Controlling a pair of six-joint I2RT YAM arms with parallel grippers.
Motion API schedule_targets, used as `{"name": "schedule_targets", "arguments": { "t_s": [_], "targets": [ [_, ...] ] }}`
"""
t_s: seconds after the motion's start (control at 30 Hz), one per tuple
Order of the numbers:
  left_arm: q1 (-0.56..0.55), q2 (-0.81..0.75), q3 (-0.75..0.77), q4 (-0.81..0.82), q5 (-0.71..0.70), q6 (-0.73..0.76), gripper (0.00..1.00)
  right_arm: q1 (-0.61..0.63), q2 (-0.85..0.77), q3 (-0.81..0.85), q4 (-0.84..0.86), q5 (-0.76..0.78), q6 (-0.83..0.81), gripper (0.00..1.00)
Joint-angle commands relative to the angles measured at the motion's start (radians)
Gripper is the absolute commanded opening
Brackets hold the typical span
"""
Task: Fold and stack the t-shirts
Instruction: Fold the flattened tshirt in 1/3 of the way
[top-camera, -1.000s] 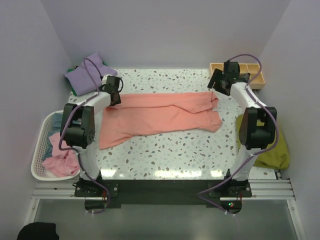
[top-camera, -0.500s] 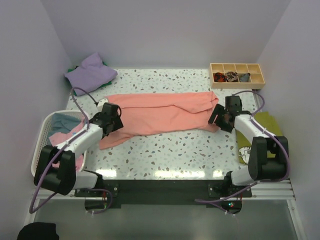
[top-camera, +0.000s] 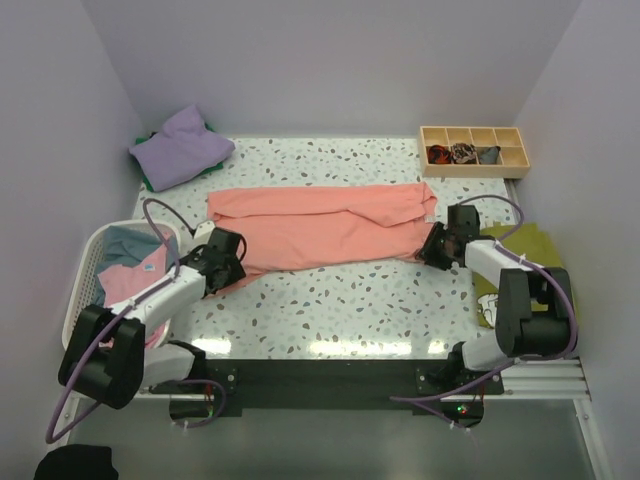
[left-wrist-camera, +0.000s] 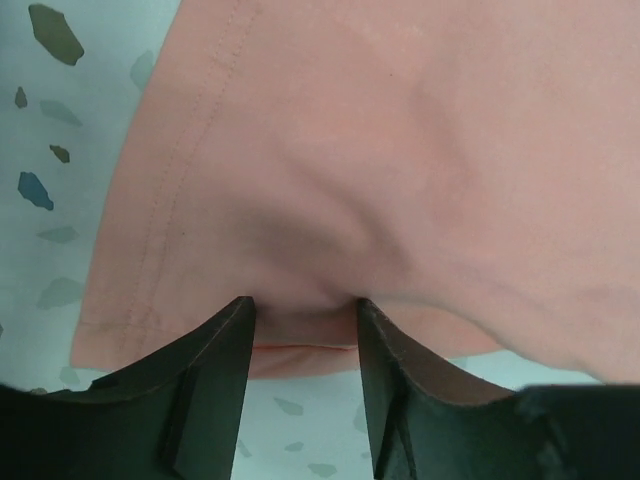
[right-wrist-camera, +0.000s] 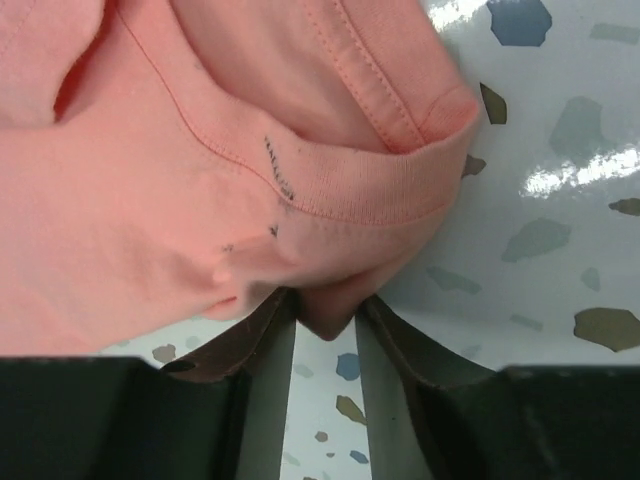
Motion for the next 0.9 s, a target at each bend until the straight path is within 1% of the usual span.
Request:
{"name": "schedule_targets", "arguments": {
  "t_s": [0.0,0.03,0.07,0.1,0.13,0.17,0.2,0.37,0.43,0.5,0.53,0.6,0.63,0.7,0.73,0.77,0.8,0.83,0.87],
  "targets": [
    [-0.004,0.044,-0.014,0.056,-0.046,-0.014,0.43,0.0,0.038,0.027,0.083,-0.04,-0.003,0.23],
    [-0.003,0.05,-0.016,0.058,-0.043,-0.014,0.37,0.0,0.036,0.03,0.089,-0.05,-0.007,0.17],
    [-0.004,0.055,-0.021,0.061,-0.042,-0.011,0.23,0.001,0.03,0.03,0.093,-0.06,-0.01,0.14],
    [-0.004,0.061,-0.022,0.061,-0.045,-0.011,0.15,0.0,0.012,0.033,0.083,-0.064,-0.012,0.06],
    [-0.004,0.058,-0.021,0.059,-0.052,-0.006,0.09,0.0,0.0,0.036,0.08,-0.07,-0.015,0.03],
    [-0.004,0.057,-0.015,0.058,-0.052,0.0,0.02,0.0,-0.016,0.041,0.08,-0.08,-0.018,0.02],
    [-0.004,0.057,0.001,0.032,-0.054,0.007,0.0,0.0,-0.045,0.048,0.065,-0.097,-0.02,0.02],
    [-0.003,0.056,0.165,-0.034,-0.092,0.081,0.0,0.0,-0.088,0.177,0.014,-0.123,-0.024,0.04],
    [-0.003,0.07,0.241,-0.039,-0.131,0.124,0.0,0.0,-0.054,0.269,-0.022,-0.116,-0.027,0.07],
    [0.008,0.119,0.291,-0.044,-0.144,0.151,0.01,0.0,-0.008,0.341,-0.064,-0.122,-0.03,0.08],
    [0.022,0.142,0.33,-0.041,-0.143,0.174,0.01,0.0,0.051,0.413,-0.073,-0.125,-0.03,0.08],
    [0.042,0.216,0.366,-0.022,-0.128,0.196,0.0,0.0,0.113,0.482,-0.094,-0.142,-0.027,0.07],
    [0.061,0.239,0.395,-0.015,-0.128,0.211,0.0,0.0,0.178,0.548,-0.096,-0.146,-0.027,0.08],
    [0.091,0.308,0.42,0.018,-0.099,0.219,0.0,0.0,0.251,0.616,-0.107,-0.16,-0.024,0.08],
    [0.121,0.331,0.442,0.027,-0.094,0.216,0.0,0.0,0.285,0.686,-0.116,-0.143,-0.027,0.07],
    [0.137,0.377,0.455,0.051,-0.097,0.218,0.0,0.0,0.356,0.717,-0.11,-0.154,-0.018,0.07],
    [0.147,0.403,0.473,0.053,-0.097,0.213,0.0,0.001,0.393,0.749,-0.108,-0.171,-0.015,0.07],
    [0.161,0.456,0.519,0.054,-0.102,0.219,0.0,0.001,0.429,0.827,-0.119,-0.169,-0.018,0.07],
    [0.164,0.486,0.541,0.068,-0.115,0.224,0.0,0.0,0.505,0.863,-0.119,-0.15,-0.013,0.07]
  ]
}}
